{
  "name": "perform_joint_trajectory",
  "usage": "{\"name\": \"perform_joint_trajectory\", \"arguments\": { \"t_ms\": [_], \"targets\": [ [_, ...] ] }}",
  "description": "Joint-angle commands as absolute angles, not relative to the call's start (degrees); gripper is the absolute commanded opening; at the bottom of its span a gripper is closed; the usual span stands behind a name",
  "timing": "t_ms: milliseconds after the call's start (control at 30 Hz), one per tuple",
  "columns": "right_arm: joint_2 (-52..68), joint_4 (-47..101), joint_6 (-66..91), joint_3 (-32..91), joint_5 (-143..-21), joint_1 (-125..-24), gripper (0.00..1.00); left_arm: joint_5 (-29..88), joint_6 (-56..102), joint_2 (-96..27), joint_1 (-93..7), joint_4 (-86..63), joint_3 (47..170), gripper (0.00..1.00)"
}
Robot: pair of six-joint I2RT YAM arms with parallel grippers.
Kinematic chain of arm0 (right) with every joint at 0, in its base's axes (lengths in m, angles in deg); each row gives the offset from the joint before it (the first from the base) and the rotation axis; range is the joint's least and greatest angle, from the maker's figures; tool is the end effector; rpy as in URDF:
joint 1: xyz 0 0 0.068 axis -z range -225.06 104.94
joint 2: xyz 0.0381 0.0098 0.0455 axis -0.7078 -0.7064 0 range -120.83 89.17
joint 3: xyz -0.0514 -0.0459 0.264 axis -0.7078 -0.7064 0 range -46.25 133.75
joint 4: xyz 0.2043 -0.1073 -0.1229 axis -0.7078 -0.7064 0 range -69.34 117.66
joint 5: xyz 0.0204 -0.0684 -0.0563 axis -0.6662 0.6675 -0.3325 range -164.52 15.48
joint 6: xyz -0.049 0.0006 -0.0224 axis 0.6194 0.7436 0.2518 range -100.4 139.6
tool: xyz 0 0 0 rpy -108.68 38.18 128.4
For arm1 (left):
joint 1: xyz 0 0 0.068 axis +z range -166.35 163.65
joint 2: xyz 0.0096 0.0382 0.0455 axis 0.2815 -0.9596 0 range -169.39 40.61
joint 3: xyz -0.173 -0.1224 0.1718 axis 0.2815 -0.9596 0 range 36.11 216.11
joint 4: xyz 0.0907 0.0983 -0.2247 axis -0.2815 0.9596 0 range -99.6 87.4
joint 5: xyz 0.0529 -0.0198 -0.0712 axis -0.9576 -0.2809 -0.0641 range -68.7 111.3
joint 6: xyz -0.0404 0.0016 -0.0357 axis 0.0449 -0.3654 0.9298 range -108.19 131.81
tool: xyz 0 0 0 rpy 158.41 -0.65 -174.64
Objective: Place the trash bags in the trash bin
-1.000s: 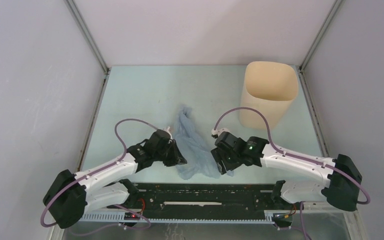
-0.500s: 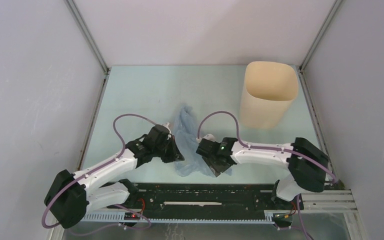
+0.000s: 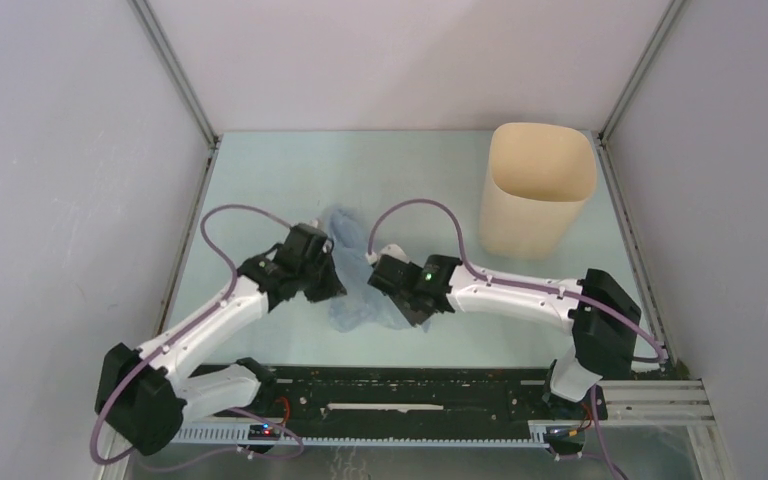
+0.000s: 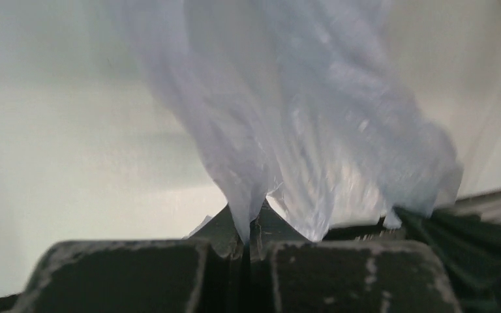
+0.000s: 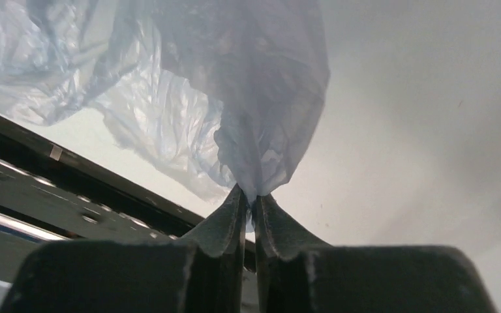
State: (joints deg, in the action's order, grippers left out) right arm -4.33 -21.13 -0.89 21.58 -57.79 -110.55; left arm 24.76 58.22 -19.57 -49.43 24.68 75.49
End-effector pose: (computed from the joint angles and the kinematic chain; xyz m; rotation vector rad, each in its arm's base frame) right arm 0.1387 0.2795 0.2209 -1.0000 2.5580 -0.0398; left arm 0.1679 -0.1118 0.2218 -0.2825 2.6331 -0.5941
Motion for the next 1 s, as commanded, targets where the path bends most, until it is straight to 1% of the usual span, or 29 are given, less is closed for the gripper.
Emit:
{"name": "perform_joint_trajectory", "arguments": {
  "t_ms": [0, 33, 100, 133, 200, 267, 300, 333, 367, 400, 433, 533, 633, 733, 767, 833, 900, 967],
  "targets": [
    [-6.5, -22.3, 1.7, 30.1, -59.1, -105.0, 0.08, 14.0, 55.1, -26.6, -44.8, 31.4, 90.3, 0.0],
    [-7.1, -22.8, 2.1, 32.5, -61.4, -102.5, 0.04, 13.2, 54.8, -29.6, -42.8, 33.5, 94.3, 0.0],
    [-7.8, -24.5, 2.5, 38.1, -65.8, -97.8, 0.03, 11.8, 53.8, -35.6, -39.5, 39.2, 104.6, 0.0],
    [-7.9, -25.9, 2.7, 41.9, -67.4, -95.9, 0.01, 10.3, 53.1, -38.3, -38.6, 44.3, 111.4, 0.0],
    [-7.3, -29.6, 3.5, 50.3, -66.8, -94.3, 0.0, 7.3, 50.6, -41.3, -39.0, 50.2, 125.3, 0.0],
    [-5.8, -32.8, 4.3, 58.4, -65.7, -94.8, 0.0, 4.4, 49.8, -40.1, -41.8, 52.4, 136.3, 0.0],
    [-4.5, -33.7, 4.6, 61.6, -65.4, -95.5, 0.0, 2.7, 49.2, -38.1, -43.8, 51.0, 139.4, 0.0],
    [-2.9, -33.6, 4.7, 63.4, -65.2, -96.8, 0.0, 1.6, 48.1, -35.5, -45.9, 47.9, 139.8, 0.0],
    [-0.8, -32.4, 4.7, 62.7, -64.9, -97.7, 0.01, 1.0, 47.4, -32.4, -47.8, 44.6, 138.0, 0.0],
    [1.5, -30.4, 4.5, 59.8, -65.2, -98.4, 0.04, 1.7, 47.8, -29.4, -48.6, 41.3, 133.9, 0.0],
    [4.4, -27.3, 4.2, 54.9, -66.4, -98.8, 0.07, 3.1, 49.5, -26.2, -48.5, 39.3, 128.9, 0.0],
    [11.3, -18.0, 2.0, 36.3, -73.7, -98.4, 0.09, 5.8, 53.2, -19.1, -47.8, 38.6, 109.6, 0.0],
    [12.9, -16.4, -2.9, 24.0, -72.9, -101.3, 0.1, 10.3, 53.4, -15.1, -46.7, 35.3, 86.0, 0.0],
    [13.2, -14.2, -6.3, 15.8, -69.3, -105.5, 0.11, 16.2, 55.1, -13.2, -44.9, 32.7, 70.9, 0.0],
    [13.1, -13.0, -7.1, 13.6, -69.0, -106.2, 0.11, 19.6, 55.6, -12.8, -44.7, 29.8, 69.3, 0.0],
    [12.1, -10.7, -8.5, 10.1, -68.5, -105.9, 0.2, 27.7, 57.9, -14.0, -43.6, 23.7, 66.4, 0.0],
    [10.0, -9.9, -9.9, 8.3, -68.6, -104.3, 0.3, 30.1, 59.4, -17.2, -43.2, 21.9, 68.9, 0.0],
    [8.3, -10.6, -10.6, 8.0, -68.8, -103.3, 0.39, 29.0, 58.0, -20.6, -43.2, 23.8, 73.3, 0.0]
  ]
}}
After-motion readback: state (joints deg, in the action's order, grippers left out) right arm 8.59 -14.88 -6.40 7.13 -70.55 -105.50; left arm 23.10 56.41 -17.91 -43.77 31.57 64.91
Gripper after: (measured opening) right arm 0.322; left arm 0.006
